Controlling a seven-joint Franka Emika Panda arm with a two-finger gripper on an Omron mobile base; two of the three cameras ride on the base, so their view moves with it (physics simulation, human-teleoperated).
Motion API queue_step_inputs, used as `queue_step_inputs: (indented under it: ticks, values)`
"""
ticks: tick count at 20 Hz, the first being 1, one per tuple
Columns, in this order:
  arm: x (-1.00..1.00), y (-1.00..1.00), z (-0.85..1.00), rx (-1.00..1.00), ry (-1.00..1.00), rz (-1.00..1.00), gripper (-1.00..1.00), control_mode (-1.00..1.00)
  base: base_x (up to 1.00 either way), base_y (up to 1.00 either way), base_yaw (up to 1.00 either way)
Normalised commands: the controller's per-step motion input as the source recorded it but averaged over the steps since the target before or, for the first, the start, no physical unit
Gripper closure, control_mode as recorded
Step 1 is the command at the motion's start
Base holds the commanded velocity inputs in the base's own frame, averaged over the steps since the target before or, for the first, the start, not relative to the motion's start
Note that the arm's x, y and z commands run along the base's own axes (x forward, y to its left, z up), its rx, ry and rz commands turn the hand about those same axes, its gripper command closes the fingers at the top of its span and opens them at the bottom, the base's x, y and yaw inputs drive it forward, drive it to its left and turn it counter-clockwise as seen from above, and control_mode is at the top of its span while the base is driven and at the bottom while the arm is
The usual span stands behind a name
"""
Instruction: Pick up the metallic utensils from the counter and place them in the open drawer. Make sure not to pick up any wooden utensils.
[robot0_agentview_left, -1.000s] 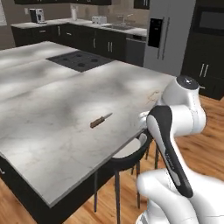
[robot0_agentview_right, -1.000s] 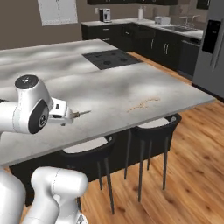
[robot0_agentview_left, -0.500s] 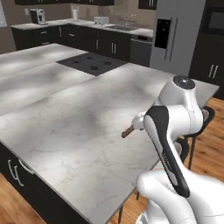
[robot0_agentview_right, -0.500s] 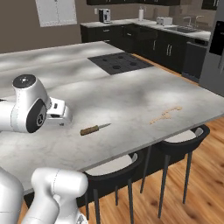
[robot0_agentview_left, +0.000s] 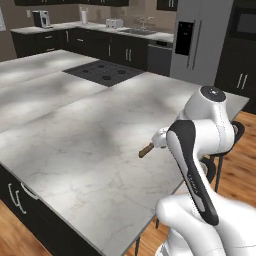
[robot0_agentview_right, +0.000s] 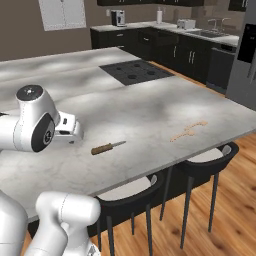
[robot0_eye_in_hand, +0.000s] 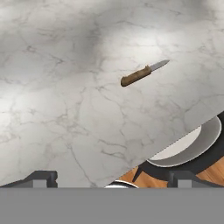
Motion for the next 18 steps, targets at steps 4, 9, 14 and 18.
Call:
queue_step_inputs:
  ticks: [4,9,14,18]
  values:
    - [0.00,0.00,0.00,0.00,0.00,0.00,-1.00,1.00,0.00,0.00,0.00]
    - [0.00,0.00,0.00,0.00,0.00,0.00,-1.00,1.00,0.00,0.00,0.00]
    - [0.00,0.00,0.00,0.00,0.00,0.00,-1.00,1.00,0.02,0.00,0.00]
    - [0.33,0.13,0.00,-0.01,0.06,0.00,-1.00,-1.00,0.13,0.02,0.00]
